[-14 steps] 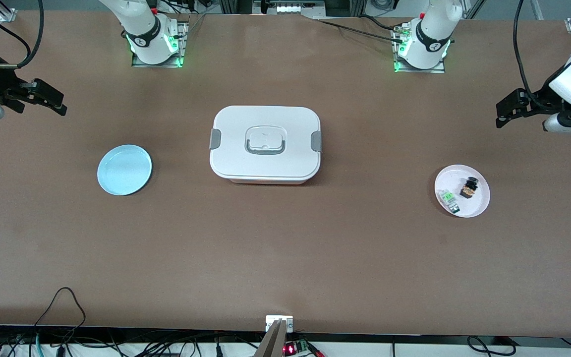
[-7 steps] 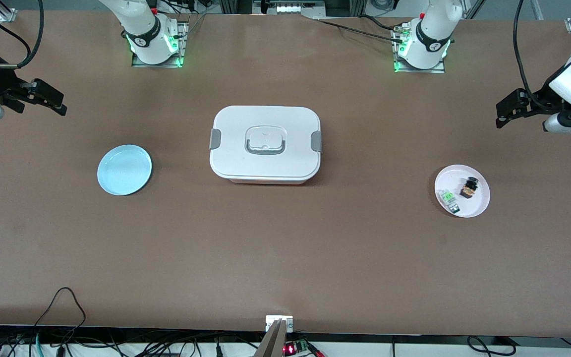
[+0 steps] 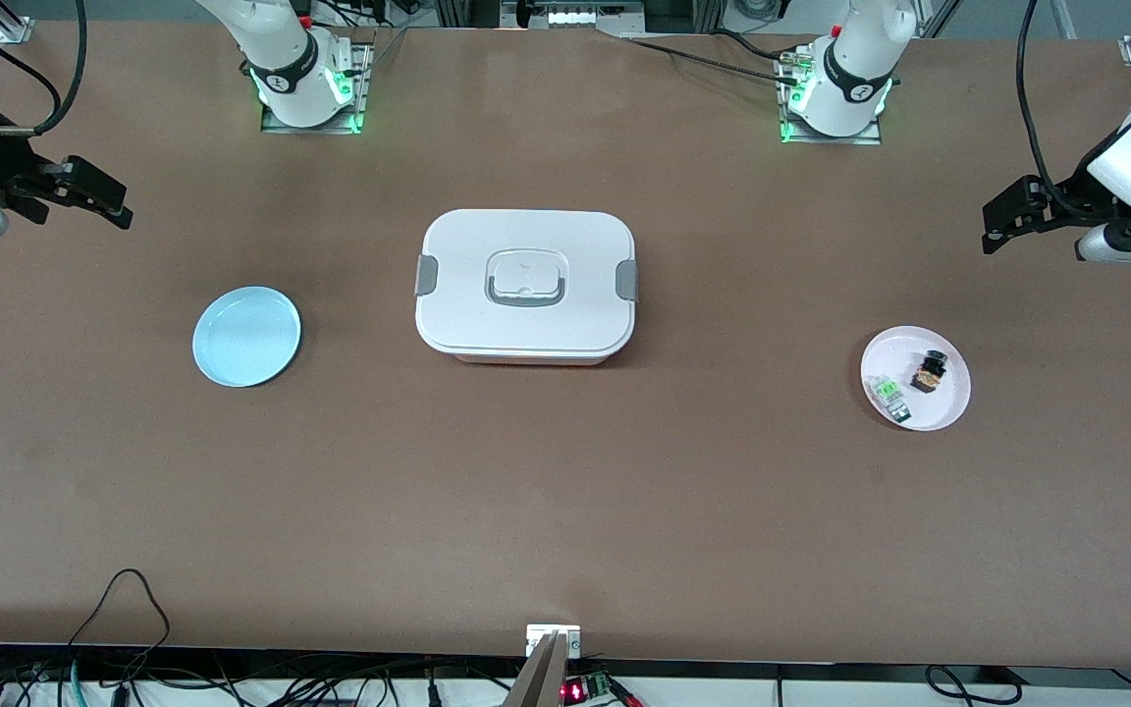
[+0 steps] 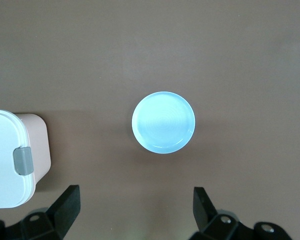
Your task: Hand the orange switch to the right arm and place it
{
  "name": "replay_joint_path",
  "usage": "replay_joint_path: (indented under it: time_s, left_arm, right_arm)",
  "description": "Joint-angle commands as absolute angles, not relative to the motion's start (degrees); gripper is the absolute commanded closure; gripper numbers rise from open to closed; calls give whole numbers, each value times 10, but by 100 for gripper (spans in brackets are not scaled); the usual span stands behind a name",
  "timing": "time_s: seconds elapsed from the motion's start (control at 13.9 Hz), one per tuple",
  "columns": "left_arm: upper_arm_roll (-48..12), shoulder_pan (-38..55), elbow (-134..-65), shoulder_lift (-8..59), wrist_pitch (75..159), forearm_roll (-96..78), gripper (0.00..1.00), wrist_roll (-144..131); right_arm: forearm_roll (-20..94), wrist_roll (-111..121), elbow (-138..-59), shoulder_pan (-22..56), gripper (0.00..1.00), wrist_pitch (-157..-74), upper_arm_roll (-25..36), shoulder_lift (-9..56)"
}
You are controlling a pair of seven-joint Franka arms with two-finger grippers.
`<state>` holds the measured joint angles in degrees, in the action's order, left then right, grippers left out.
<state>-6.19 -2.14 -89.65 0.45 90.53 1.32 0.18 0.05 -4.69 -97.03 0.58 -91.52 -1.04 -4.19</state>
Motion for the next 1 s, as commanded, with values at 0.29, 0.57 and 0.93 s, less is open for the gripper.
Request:
replay_joint_path:
  time_s: [0.29,0.57,0.93]
  left_arm:
    - [-58,-12,-885,10,904,5,0,4]
    - [-59,-17,-886,10,904,7,0,4]
    - [-57,-30,-905,35,940,1,0,5]
  right_arm:
    - [-6,-55,-978,-4,0,-910,-19,-55]
    - [-7,-55,-980,-4,0,-910,-20,-55]
    - [-6,-55,-979,-4,0,-907,-19,-56]
